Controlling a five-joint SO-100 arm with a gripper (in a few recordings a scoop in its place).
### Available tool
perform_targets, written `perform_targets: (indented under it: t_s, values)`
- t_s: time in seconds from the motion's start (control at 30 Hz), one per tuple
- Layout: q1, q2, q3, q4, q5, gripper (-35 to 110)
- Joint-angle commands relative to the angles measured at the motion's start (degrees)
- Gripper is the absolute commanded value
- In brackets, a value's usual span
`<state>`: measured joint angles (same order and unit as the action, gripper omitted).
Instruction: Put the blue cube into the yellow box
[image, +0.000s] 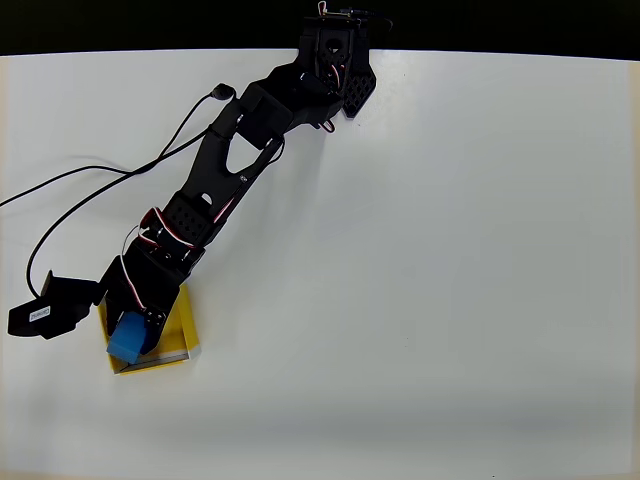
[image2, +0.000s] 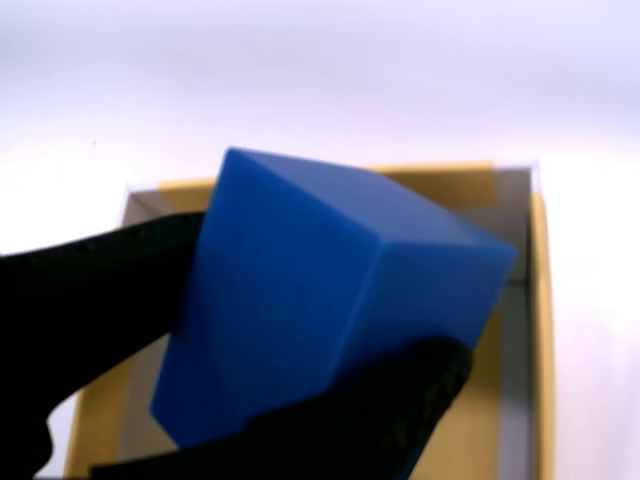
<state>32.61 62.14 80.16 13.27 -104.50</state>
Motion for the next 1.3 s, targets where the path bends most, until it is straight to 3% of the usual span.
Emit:
perform_targets:
  t_s: [0.0,0.3,0.67,1.27]
  values:
    - [-0.6,3.8,-6.7,0.1,0.3,15]
    - [-0.4,2.7,-4.7,-3.0,1.2,26]
    - [-0.9,7.0,-1.8,-4.7,0.9,27]
    - [-12.2,54.0,34.7,1.9,-3.6,11]
